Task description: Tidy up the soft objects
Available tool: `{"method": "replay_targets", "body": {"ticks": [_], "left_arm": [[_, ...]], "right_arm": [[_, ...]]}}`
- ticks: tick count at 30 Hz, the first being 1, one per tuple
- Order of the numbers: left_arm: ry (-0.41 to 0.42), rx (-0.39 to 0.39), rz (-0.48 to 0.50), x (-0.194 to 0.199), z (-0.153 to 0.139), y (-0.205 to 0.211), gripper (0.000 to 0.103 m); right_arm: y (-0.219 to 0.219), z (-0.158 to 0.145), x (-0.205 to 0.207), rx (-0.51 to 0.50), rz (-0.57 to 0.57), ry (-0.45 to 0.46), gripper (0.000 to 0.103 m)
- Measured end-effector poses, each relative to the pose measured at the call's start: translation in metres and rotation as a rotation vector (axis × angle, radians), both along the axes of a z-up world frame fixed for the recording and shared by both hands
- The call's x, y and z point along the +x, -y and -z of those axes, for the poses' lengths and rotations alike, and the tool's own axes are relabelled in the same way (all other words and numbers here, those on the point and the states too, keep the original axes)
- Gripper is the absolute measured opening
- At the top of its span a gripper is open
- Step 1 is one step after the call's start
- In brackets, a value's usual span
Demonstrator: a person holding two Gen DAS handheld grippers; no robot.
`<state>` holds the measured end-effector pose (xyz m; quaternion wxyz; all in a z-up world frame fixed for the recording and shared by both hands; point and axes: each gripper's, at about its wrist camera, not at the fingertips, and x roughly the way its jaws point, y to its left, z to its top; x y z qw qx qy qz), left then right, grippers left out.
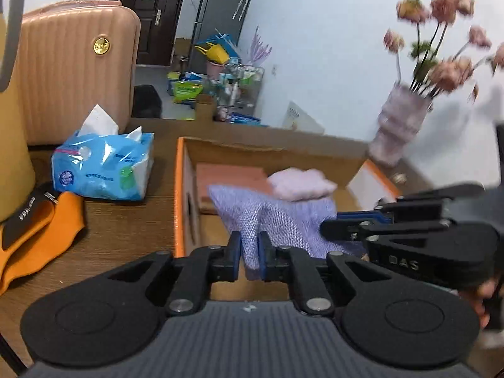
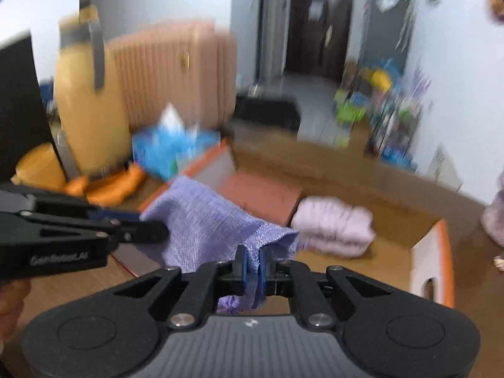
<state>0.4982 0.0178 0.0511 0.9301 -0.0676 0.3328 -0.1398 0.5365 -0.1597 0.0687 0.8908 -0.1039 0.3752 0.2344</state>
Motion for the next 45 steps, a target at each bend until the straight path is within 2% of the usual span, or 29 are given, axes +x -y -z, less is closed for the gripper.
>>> {"method": "replay_targets", "body": {"ticks": [2, 3, 7, 9, 11, 13, 15, 16, 17, 19, 21, 22, 29, 33, 38, 42, 45], "left_arm": [[-0.021, -0.029, 0.026, -0.001, 0.008, -0.007, 0.04], [-0.021, -0.034, 0.018, -0.003, 0.009, -0.01, 0.04], [0.006, 0.013, 0.011, -0.008, 0.001, -0.017, 0.04], [0.028, 0.02, 0.003, -0.013, -0.012, -0.018, 0.04], [0.074, 0.033, -0.008, -0.022, -0.031, -0.018, 0.044], [0.131, 0.049, -0.03, -0.036, -0.052, -0.018, 0.054], [0.211, 0.068, -0.066, -0.054, -0.075, -0.017, 0.081], [0.26, 0.078, -0.086, -0.065, -0.086, -0.016, 0.085], [0.308, 0.089, -0.106, -0.075, -0.094, -0.015, 0.087], [0.396, 0.118, -0.138, -0.093, -0.108, -0.011, 0.089], [0.442, 0.127, -0.172, -0.107, -0.117, -0.007, 0.094], [0.46, 0.126, -0.182, -0.113, -0.12, -0.004, 0.094], [0.505, 0.163, -0.203, -0.153, -0.13, 0.015, 0.097], [0.479, 0.145, -0.214, -0.19, -0.112, 0.01, 0.101], [0.44, 0.189, -0.188, -0.26, -0.05, 0.014, 0.102], [0.318, 0.134, -0.174, -0.295, -0.005, 0.017, 0.102], [0.249, 0.143, -0.128, -0.293, 0.009, 0.025, 0.102]], "right_arm": [[-0.007, 0.014, 0.015, -0.01, -0.028, -0.085, 0.019], [-0.008, 0.019, 0.019, -0.004, -0.038, -0.109, 0.022], [-0.007, 0.014, 0.011, 0.025, -0.031, -0.087, 0.039], [-0.002, 0.001, 0.003, 0.038, -0.025, -0.059, 0.039], [0.006, -0.019, -0.004, 0.058, -0.011, -0.01, 0.041], [0.023, -0.044, -0.02, 0.084, 0.013, 0.051, 0.045], [0.046, -0.071, -0.041, 0.101, 0.057, 0.14, 0.054], [0.055, -0.082, -0.05, 0.101, 0.079, 0.186, 0.063], [0.065, -0.092, -0.062, 0.097, 0.108, 0.246, 0.069], [0.086, -0.11, -0.086, 0.099, 0.178, 0.354, 0.073], [0.102, -0.122, -0.109, 0.116, 0.225, 0.433, 0.079], [0.107, -0.125, -0.117, 0.118, 0.234, 0.454, 0.082], [0.117, -0.134, -0.17, 0.126, 0.21, 0.552, 0.088], [0.122, -0.117, -0.202, 0.159, 0.22, 0.581, 0.088], [0.121, -0.051, -0.284, 0.14, 0.162, 0.601, 0.09], [0.127, 0.005, -0.338, 0.18, 0.181, 0.509, 0.09], [0.136, 0.032, -0.353, 0.237, 0.226, 0.403, 0.089]]}}
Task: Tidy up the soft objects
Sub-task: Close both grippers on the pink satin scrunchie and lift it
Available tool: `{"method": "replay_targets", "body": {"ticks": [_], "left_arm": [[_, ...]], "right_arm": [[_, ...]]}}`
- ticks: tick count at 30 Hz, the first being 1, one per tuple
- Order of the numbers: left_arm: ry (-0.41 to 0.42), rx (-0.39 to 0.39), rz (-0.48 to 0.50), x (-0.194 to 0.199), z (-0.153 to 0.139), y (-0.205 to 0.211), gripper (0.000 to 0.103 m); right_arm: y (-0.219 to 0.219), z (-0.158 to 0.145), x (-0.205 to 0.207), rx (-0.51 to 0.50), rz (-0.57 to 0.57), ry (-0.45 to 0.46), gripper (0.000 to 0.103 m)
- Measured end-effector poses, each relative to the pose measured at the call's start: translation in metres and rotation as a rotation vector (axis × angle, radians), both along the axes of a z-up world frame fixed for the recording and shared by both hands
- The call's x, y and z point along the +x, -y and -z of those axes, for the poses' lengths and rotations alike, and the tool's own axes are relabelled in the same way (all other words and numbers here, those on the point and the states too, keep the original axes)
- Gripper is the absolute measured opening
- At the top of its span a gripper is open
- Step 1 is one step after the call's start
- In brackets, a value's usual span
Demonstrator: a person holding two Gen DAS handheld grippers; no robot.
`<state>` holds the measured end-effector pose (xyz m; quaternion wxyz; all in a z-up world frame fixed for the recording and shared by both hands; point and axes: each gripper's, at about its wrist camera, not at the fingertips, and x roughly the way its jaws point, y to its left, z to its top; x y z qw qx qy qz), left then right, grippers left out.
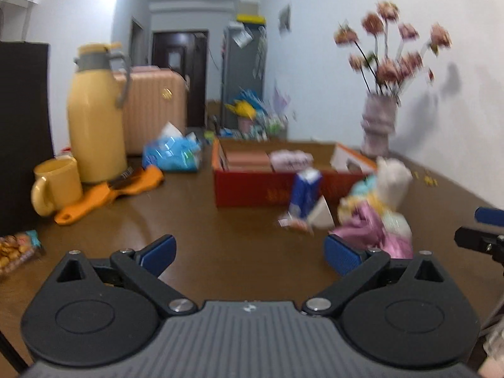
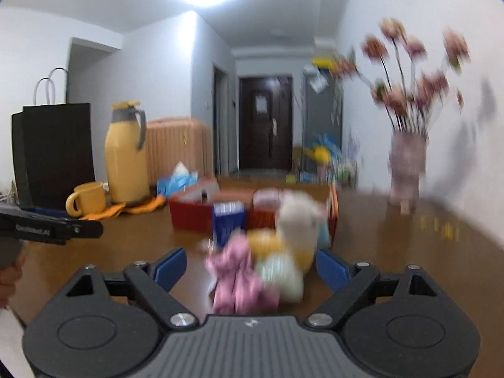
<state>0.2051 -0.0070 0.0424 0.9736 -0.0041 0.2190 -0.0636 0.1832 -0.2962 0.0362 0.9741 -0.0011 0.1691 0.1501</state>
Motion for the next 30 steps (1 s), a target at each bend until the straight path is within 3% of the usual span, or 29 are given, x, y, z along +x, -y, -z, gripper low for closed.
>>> {"method": "replay_targets", "body": {"ticks": [6, 10, 14, 16, 18, 20, 24, 26, 30], "left_arm": [[0.007, 0.013, 0.078, 0.017, 0.004, 0.029, 0.102], [-0.015, -0.041, 0.182, 0.047, 0.009, 0.053, 0.098], [-0.057, -0.113, 0.317, 0.093, 0.012, 0.082, 0.091], [-0.085, -0.102, 0.316, 0.114, 0.02, 0.095, 0.083], [-0.124, -0.088, 0.306, 0.124, 0.03, 0.1, 0.049], [-0.178, -0.136, 0.314, 0.124, 0.038, 0.091, 0.032], [-0.206, -0.181, 0.241, 0.096, 0.047, 0.066, 0.027], [-0.188, -0.166, 0.203, 0.074, 0.049, 0.058, 0.026], [-0.185, -0.139, 0.176, 0.053, 0.052, 0.053, 0.021]], "right_arm": [[0.003, 0.021, 0.007, 0.031, 0.03, -0.078, 0.088], [0.004, 0.035, 0.026, 0.138, -0.004, -0.168, 0.08], [-0.008, 0.051, 0.049, 0.153, 0.004, -0.241, 0.069], [-0.013, 0.055, 0.06, 0.147, 0.021, -0.27, 0.059], [-0.017, 0.057, 0.066, 0.136, 0.021, -0.279, 0.05], [-0.017, 0.058, 0.068, 0.137, 0.018, -0.28, 0.047], [-0.014, 0.058, 0.068, 0.135, -0.003, -0.318, 0.039], [-0.018, 0.053, 0.06, 0.139, -0.053, -0.308, 0.041], [-0.013, 0.041, 0.05, 0.243, -0.091, -0.297, 0.041]]}}
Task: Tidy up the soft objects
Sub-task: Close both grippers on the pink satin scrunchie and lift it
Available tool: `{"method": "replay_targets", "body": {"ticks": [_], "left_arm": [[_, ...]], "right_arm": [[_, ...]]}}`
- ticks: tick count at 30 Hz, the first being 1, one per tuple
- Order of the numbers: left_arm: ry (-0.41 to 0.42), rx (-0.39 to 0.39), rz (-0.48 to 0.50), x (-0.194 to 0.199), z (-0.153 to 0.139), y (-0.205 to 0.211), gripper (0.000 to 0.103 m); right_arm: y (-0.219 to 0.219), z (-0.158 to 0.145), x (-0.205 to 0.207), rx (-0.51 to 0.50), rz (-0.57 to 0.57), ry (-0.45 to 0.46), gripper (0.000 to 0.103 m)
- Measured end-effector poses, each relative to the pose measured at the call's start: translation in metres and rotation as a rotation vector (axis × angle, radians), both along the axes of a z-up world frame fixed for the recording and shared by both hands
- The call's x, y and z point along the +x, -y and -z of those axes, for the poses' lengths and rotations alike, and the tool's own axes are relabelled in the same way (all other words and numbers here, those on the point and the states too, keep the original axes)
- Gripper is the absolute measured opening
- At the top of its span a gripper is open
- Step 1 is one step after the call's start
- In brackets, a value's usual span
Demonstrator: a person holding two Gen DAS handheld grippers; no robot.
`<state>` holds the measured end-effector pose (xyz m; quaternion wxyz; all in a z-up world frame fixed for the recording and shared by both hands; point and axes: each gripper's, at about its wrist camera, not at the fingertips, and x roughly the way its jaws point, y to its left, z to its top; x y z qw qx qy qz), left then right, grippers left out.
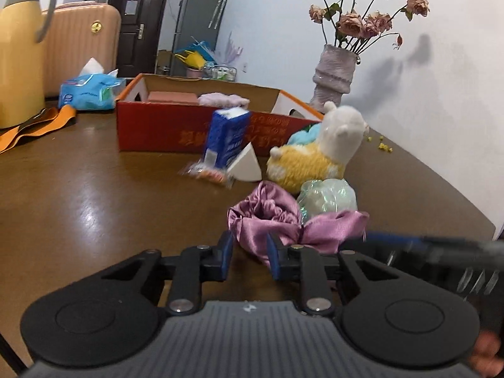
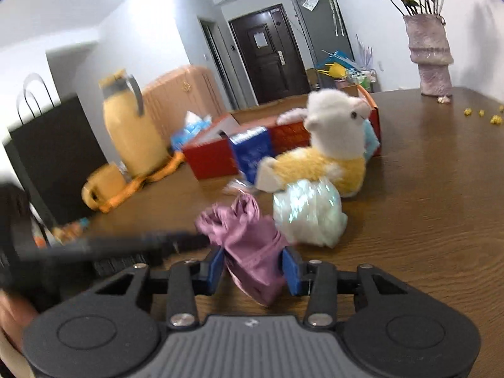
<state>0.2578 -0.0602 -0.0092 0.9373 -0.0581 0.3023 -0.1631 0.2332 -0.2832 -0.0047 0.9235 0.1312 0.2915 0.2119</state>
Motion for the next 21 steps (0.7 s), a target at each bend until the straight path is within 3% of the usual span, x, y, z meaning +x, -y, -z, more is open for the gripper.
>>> {"method": "replay_targets", "body": {"ticks": [3, 6, 7, 9, 11, 13, 14, 15, 16, 17, 21], "left_arm": [[-0.025, -0.015, 0.029, -0.001, 0.001, 0.002, 0.02], [-0.002, 0.012, 0.088, -0.008, -0.002, 0.007, 0.024], [0.027, 0.014, 0.09, -0.011, -0.006, 0.005, 0.03], [0.083, -0.005, 0.072, -0.009, -0.016, -0.002, 0.065], [0.105, -0.034, 0.096, 0.005, -0.021, -0.006, 0.078], [0.059, -0.002, 0.082, 0.028, -0.017, -0.003, 0.072], [0.024, 0.001, 0.076, 0.037, -0.012, -0.002, 0.06], [-0.02, -0.02, 0.091, 0.047, -0.007, -0.004, 0.036], [-0.073, -0.06, 0.111, 0.054, -0.002, -0.007, 0.03], [-0.097, -0.107, 0.124, 0.055, 0.001, -0.011, 0.028], [-0.118, -0.158, 0.128, 0.051, 0.008, -0.023, 0.03]], "right_arm": [[0.003, -0.002, 0.005, 0.082, 0.05, -0.017, 0.041], [-0.003, 0.008, 0.014, 0.043, 0.107, -0.047, 0.033], [-0.004, 0.011, 0.014, 0.035, 0.115, -0.045, 0.032], [-0.003, 0.015, 0.014, 0.039, 0.12, -0.039, 0.031], [-0.005, 0.016, 0.014, 0.018, 0.116, -0.023, 0.031], [-0.007, 0.016, 0.013, -0.003, 0.107, -0.012, 0.03], [-0.007, 0.017, 0.012, -0.009, 0.103, -0.009, 0.029], [-0.008, 0.018, 0.012, -0.01, 0.102, -0.008, 0.029], [-0.007, 0.018, 0.011, -0.007, 0.101, -0.01, 0.027], [-0.006, 0.019, 0.011, -0.004, 0.1, -0.014, 0.026], [-0.003, 0.02, 0.01, 0.0, 0.096, -0.015, 0.025]]}}
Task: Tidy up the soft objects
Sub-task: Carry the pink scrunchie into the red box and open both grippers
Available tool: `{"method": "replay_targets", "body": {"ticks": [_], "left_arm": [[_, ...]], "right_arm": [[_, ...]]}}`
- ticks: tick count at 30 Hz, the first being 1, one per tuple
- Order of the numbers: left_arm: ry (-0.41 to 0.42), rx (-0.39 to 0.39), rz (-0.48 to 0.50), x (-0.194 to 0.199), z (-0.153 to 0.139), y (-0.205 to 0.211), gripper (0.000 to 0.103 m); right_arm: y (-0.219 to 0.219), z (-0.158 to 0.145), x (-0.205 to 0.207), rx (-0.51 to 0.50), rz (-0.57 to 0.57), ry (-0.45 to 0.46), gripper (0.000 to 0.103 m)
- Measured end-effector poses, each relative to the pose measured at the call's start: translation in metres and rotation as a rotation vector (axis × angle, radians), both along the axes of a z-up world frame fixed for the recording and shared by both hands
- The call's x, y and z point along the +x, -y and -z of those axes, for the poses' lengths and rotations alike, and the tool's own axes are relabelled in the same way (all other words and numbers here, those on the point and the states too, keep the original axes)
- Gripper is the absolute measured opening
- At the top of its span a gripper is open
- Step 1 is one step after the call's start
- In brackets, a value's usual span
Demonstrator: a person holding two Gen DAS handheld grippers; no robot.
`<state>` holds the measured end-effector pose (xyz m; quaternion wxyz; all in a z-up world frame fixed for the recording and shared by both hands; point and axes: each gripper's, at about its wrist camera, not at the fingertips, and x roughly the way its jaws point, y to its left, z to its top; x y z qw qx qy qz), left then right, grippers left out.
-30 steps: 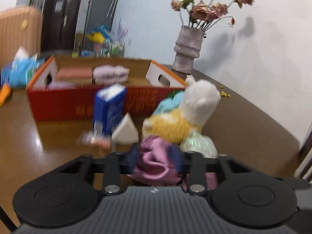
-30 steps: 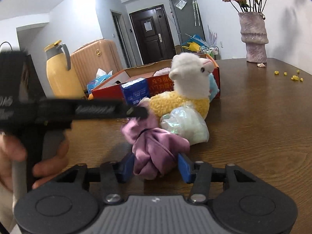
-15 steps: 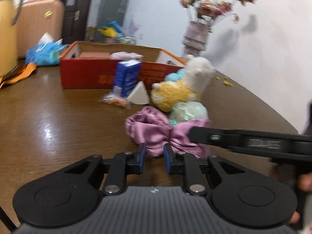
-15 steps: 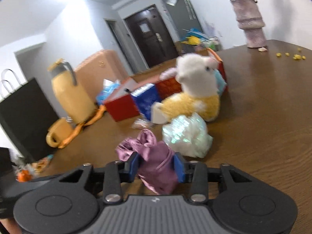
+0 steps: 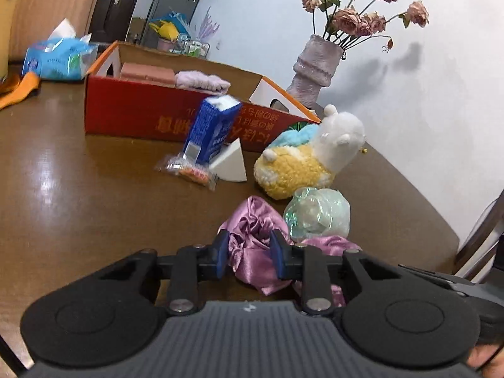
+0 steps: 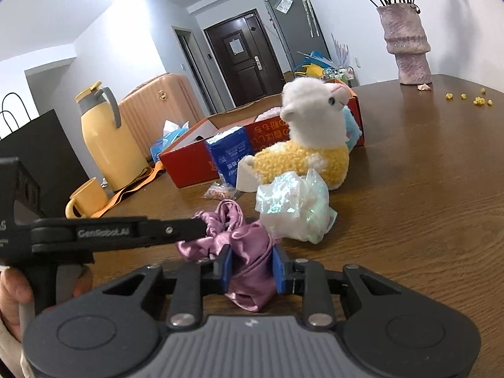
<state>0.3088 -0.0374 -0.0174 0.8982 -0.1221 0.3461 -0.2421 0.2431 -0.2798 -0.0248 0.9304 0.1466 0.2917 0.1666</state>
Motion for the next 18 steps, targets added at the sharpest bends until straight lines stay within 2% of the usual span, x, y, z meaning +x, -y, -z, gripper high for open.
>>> {"method": "replay_targets", "body": {"ticks": [4, 6, 9, 12, 14, 16, 18], "left_arm": [[-0.022, -0.03, -0.001, -0.002, 0.003, -0.009, 0.031], [-0.021, -0.037, 0.01, -0.003, 0.001, -0.009, 0.022], [0.007, -0.031, 0.019, -0.008, -0.011, -0.006, 0.018], [0.101, -0.076, 0.031, -0.009, -0.043, -0.013, 0.018], [0.146, -0.124, 0.021, 0.006, -0.069, -0.022, 0.018], [0.17, -0.139, 0.001, 0.035, -0.097, -0.03, 0.018], [0.18, -0.109, -0.044, 0.068, -0.118, -0.033, 0.018]], "right_arm": [[-0.002, 0.0, 0.003, -0.011, -0.012, 0.0, 0.024], [-0.003, -0.001, 0.003, -0.017, -0.022, 0.0, 0.023], [-0.003, -0.01, 0.002, -0.011, -0.04, 0.016, 0.012], [-0.002, -0.04, 0.002, 0.007, -0.078, 0.099, 0.011], [-0.001, -0.07, 0.014, 0.009, -0.112, 0.182, 0.011], [-0.004, -0.101, 0.043, -0.016, -0.148, 0.237, 0.011], [-0.014, -0.125, 0.084, -0.064, -0.184, 0.256, 0.011]]}}
